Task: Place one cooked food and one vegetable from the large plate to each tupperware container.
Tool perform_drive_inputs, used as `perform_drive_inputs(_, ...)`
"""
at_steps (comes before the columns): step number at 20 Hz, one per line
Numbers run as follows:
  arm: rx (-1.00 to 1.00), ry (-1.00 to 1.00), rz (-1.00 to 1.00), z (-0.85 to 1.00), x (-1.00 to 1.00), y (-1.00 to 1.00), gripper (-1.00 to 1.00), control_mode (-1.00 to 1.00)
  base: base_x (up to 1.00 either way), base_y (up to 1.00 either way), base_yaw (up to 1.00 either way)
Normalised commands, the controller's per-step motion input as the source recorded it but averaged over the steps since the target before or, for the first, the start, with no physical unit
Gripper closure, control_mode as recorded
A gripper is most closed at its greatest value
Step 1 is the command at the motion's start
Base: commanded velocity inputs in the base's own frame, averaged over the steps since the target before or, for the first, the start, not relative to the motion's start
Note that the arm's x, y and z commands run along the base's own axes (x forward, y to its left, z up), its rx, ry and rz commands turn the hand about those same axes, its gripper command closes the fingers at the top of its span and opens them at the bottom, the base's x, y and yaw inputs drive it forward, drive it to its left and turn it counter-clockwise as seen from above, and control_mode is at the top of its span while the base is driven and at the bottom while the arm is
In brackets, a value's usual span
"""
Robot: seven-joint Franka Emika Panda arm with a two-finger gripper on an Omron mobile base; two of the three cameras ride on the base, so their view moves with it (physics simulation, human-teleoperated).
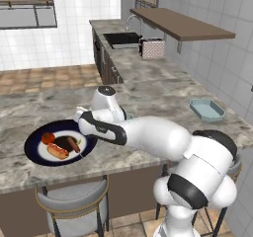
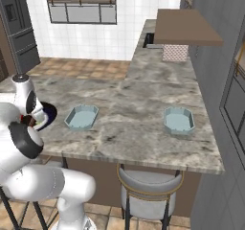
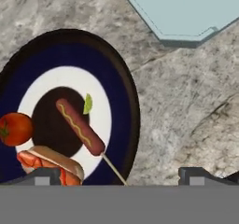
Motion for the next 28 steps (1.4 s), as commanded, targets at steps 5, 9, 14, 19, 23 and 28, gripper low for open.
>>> perform_drive_inputs(5,-0.04,0.06,-0.08,-0.47,0.39,0.08,-1.0,-1.0,0.0,0.0,0.0)
perform_drive_inputs(9,0.09,0.09,-0.05,-0.31,0.31,0.17,-1.0,-1.0,0.0,0.0,0.0)
perform_drive_inputs(14,0.03,0.19,-0.05,-0.25,0.35,0.24,-1.0,-1.0,0.0,0.0,0.0)
perform_drive_inputs(19,-0.05,0.33,-0.05,-0.22,0.43,0.3,-1.0,-1.0,0.0,0.0,0.0)
perform_drive_inputs(23,-0.03,0.25,-0.01,0.0,0.37,0.25,-1.0,-1.0,0.0,0.0,0.0)
perform_drive_inputs(28,-0.01,0.12,0.0,-0.06,0.3,0.1,-1.0,-1.0,0.0,0.0,0.0)
